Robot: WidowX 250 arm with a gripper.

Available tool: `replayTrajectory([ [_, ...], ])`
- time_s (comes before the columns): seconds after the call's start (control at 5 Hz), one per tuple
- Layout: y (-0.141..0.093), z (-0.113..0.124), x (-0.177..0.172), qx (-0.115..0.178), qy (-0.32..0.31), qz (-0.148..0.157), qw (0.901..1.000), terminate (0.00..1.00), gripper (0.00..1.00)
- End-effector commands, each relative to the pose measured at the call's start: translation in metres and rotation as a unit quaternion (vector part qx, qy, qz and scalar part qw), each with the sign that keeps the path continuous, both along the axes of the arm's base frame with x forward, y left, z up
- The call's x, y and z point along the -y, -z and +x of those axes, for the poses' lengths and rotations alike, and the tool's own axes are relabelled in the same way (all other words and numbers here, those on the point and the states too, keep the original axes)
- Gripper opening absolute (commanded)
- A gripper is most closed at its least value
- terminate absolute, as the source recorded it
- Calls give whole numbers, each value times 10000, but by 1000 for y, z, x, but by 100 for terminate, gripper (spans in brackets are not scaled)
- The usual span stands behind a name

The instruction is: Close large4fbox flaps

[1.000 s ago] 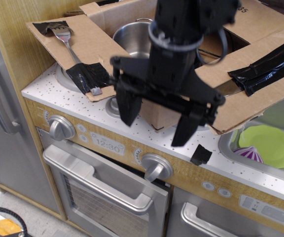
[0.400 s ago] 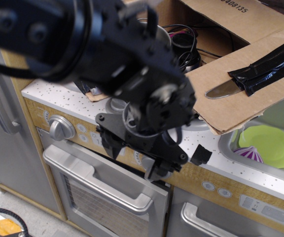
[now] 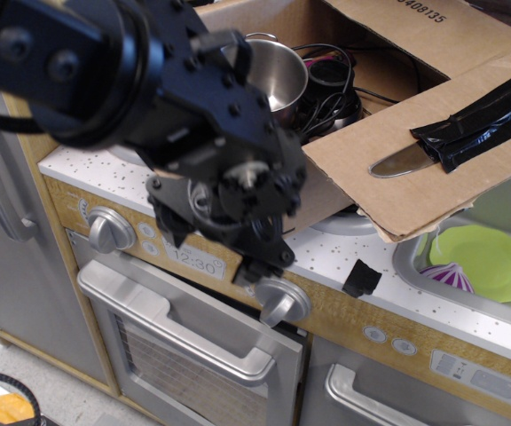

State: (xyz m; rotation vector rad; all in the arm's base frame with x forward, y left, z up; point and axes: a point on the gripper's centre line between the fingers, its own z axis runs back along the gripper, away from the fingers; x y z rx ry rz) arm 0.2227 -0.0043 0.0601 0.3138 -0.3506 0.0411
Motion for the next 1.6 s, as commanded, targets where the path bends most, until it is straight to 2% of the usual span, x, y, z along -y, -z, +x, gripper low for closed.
replayTrajectory([
  [0.0,-53,22,-11,76,248,749,9969,0,100],
  [0.2,-81,28,-4,82,333,1222,9919,0,100],
  [0.4,-103,39,4,281,680,1413,9872,0,100],
  [0.6,-113,56,9,113,1335,739,9882,0,100],
  [0.8,-116,76,17,87,1825,420,9823,0,100],
  [1.0,-110,92,27,180,2140,79,9766,0,100],
  [1.2,-101,100,34,52,2205,-396,9746,0,100],
  [1.4,-82,106,37,82,2270,-703,9713,0,100],
])
